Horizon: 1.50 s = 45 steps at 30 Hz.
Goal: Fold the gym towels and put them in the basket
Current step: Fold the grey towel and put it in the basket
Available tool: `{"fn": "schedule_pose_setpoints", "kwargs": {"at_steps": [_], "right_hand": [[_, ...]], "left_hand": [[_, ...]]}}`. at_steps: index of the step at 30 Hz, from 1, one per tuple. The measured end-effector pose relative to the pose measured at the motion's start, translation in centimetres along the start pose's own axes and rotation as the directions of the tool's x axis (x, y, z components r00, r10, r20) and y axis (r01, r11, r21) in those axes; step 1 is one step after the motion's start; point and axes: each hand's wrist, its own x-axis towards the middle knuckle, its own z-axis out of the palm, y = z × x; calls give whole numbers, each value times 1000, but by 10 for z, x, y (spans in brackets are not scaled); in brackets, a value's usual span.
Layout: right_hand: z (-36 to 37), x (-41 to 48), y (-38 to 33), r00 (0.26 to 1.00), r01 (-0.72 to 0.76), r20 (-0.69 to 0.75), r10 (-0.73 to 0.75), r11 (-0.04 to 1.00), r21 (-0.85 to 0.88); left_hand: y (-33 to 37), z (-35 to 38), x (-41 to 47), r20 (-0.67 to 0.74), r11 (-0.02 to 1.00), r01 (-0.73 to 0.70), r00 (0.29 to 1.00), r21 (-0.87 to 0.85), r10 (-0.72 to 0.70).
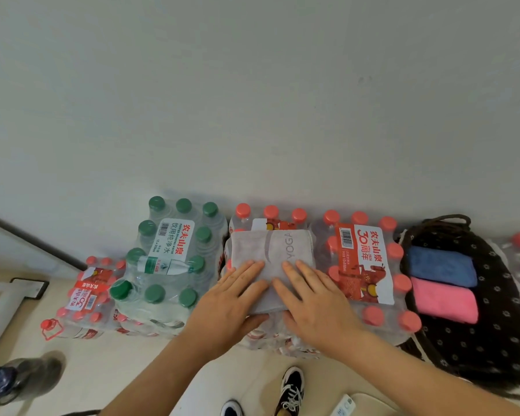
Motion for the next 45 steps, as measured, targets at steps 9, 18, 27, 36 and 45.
{"fn": "schedule_pose_setpoints", "kwargs": {"at_steps": [9, 18, 27, 36, 45], "right_hand": [[-22, 11, 17, 980, 178, -69, -186, 978, -106], [-54, 21, 37, 952, -264, 276, 130, 807, 528], [-28, 40, 29, 773, -566, 258, 579, 447, 692], [-20, 59, 14, 770, -627, 140, 623, 695, 352], [-29, 46, 64, 815, -575, 510, 274, 490, 655]], "left_hand": [[-2, -14, 4, -64, 998, -36, 997, -59, 32], [-8, -37, 5, -14, 853, 251, 957, -458, -289], [-8, -21, 51, -2, 714, 534, 801, -453, -599], [8, -27, 72, -45, 535, 645, 615, -545, -787], [-19, -14, 52, -85, 787, 462, 839, -409, -537]]}}
